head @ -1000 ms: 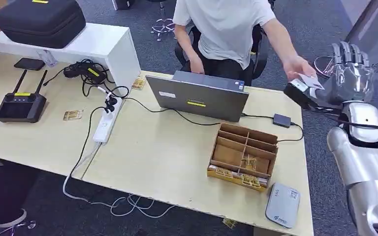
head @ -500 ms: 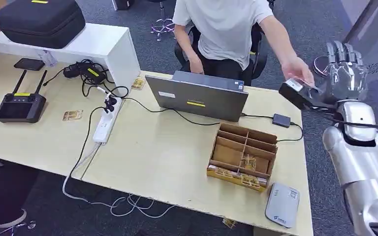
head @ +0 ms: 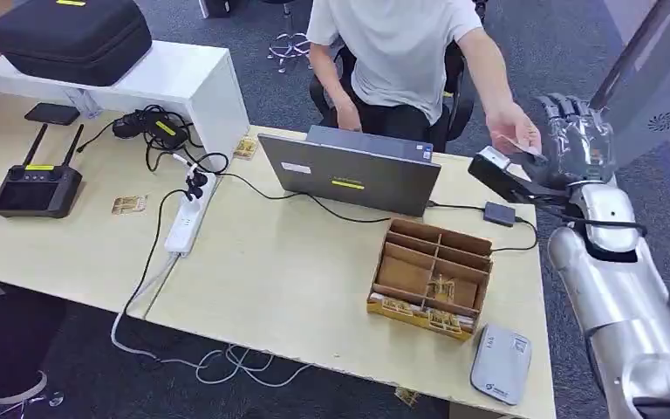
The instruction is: Pass the card to the sensor for recognition and then transmit it.
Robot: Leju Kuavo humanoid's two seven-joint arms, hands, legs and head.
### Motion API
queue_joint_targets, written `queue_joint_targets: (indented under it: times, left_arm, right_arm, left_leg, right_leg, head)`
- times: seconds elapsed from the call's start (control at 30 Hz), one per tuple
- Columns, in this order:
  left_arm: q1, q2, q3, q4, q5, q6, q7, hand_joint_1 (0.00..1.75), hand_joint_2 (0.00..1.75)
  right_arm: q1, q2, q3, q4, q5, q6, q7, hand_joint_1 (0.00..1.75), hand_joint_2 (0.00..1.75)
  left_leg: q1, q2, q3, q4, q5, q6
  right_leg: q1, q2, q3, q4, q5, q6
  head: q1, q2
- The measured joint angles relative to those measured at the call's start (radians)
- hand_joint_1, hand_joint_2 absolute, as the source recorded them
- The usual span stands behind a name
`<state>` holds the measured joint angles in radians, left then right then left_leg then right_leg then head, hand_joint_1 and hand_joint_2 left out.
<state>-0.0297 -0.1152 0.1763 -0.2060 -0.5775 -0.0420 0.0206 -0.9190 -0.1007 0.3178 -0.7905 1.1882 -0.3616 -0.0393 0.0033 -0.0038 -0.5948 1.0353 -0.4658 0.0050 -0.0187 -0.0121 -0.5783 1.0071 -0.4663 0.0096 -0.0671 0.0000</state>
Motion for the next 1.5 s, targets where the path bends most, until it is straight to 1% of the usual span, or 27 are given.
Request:
queue_joint_targets:
  times: [0.13,0.37,0.5,0.57,0.87,0.9,0.93,0.97,1.03,1.1,1.17,1.23,1.5]
  left_arm:
    - [0.000,-0.002,0.008,0.000,-0.002,0.000,-0.002,0.00,1.75]
    - [0.000,-0.003,0.016,0.000,-0.007,0.000,-0.002,0.00,1.75]
    - [0.000,-0.004,0.017,0.000,-0.009,-0.003,-0.003,0.00,1.75]
    - [0.000,-0.004,0.021,0.000,-0.008,-0.019,-0.010,0.00,1.75]
    - [0.001,-0.005,0.028,0.000,-0.008,-0.026,-0.013,0.00,1.75]
    - [0.000,-0.008,0.032,0.000,-0.008,-0.012,-0.014,0.00,1.75]
    - [0.001,-0.008,0.038,0.000,-0.004,-0.002,-0.013,0.00,1.75]
    - [0.004,-0.013,0.065,0.000,0.021,0.010,-0.001,0.00,1.75]
    - [0.008,-0.017,0.079,0.000,0.023,0.011,-0.001,0.00,1.75]
    - [0.010,-0.018,0.088,0.000,0.024,0.011,0.000,0.00,1.75]
    - [0.009,-0.020,0.095,0.000,0.024,0.011,0.001,0.00,1.75]
    - [0.009,-0.021,0.103,0.000,0.024,0.011,0.001,0.00,1.75]
    - [0.009,-0.022,0.110,0.000,0.024,0.011,0.001,0.00,1.75]
  right_arm:
    - [0.015,0.001,0.000,-0.027,-0.017,0.004,-0.013,1.75,1.75]
    - [0.020,0.003,0.001,-0.052,-0.023,0.008,-0.012,1.75,1.75]
    - [0.023,0.003,0.001,-0.057,-0.026,0.007,-0.012,1.75,1.75]
    - [0.026,0.003,0.001,-0.057,-0.024,0.005,-0.013,1.75,1.75]
    - [0.032,0.003,0.001,-0.057,-0.022,-0.002,-0.017,1.75,1.75]
    - [0.057,0.003,0.002,-0.069,-0.026,-0.011,-0.024,1.75,1.75]
    - [0.110,0.002,0.002,-0.114,-0.038,-0.039,-0.043,1.75,1.75]
    - [0.323,-0.028,-0.004,-0.316,-0.015,-0.155,-0.080,1.75,1.75]
    - [0.441,-0.038,-0.018,-0.433,0.007,-0.195,-0.094,1.75,1.75]
    - [0.521,-0.046,-0.024,-0.517,0.016,-0.202,-0.098,1.75,1.75]
    - [0.568,-0.055,-0.034,-0.576,0.023,-0.199,-0.097,1.75,1.75]
    - [0.592,-0.059,-0.042,-0.614,0.026,-0.198,-0.096,1.75,1.75]
    - [0.630,-0.072,-0.052,-0.685,0.026,-0.196,-0.096,1.75,1.75]
  left_leg:
    - [0.000,0.000,0.000,0.000,0.000,0.000]
    - [0.000,0.000,0.000,0.000,0.000,0.000]
    - [0.000,0.000,0.000,0.000,0.000,0.000]
    - [0.000,0.000,0.000,0.000,0.000,0.000]
    - [0.000,0.000,0.000,0.000,0.000,0.000]
    - [0.000,0.000,0.000,0.000,0.000,0.000]
    - [0.000,0.000,0.000,0.000,0.000,0.000]
    - [0.000,-0.001,0.000,0.000,-0.001,0.000]
    - [0.000,-0.001,-0.001,0.000,-0.004,0.000]
    - [0.000,0.001,-0.001,0.000,-0.004,0.000]
    - [0.000,0.002,-0.001,0.000,-0.004,0.000]
    - [0.000,0.003,0.000,0.000,-0.004,0.000]
    - [0.000,0.003,0.000,0.000,-0.003,0.000]
  right_leg:
    - [0.000,0.000,0.000,0.000,0.000,0.000]
    - [0.000,0.000,-0.001,0.000,0.000,0.000]
    - [0.000,0.000,-0.001,0.000,0.000,0.000]
    - [0.000,0.000,-0.001,0.000,0.000,0.000]
    - [0.000,0.000,-0.001,0.000,0.000,0.000]
    - [0.000,0.000,-0.001,0.000,0.000,0.000]
    - [0.000,0.000,-0.001,0.000,0.000,0.000]
    - [0.000,-0.001,-0.001,-0.001,-0.001,0.000]
    - [0.000,-0.001,-0.001,-0.001,-0.002,0.000]
    - [0.000,0.000,-0.001,-0.001,-0.002,0.000]
    - [0.000,0.001,-0.002,-0.001,-0.002,0.000]
    - [0.000,0.002,-0.002,-0.001,-0.002,0.000]
    - [0.000,0.002,-0.002,-0.001,-0.001,0.000]
  head:
    - [0.000,0.000]
    - [0.000,0.000]
    - [0.000,0.000]
    - [0.000,0.000]
    - [0.000,0.000]
    - [0.000,0.000]
    - [0.000,0.000]
    - [0.000,0.000]
    - [0.000,0.000]
    - [0.000,0.000]
    - [0.000,0.000]
    - [0.000,0.000]
    - [0.000,0.000]
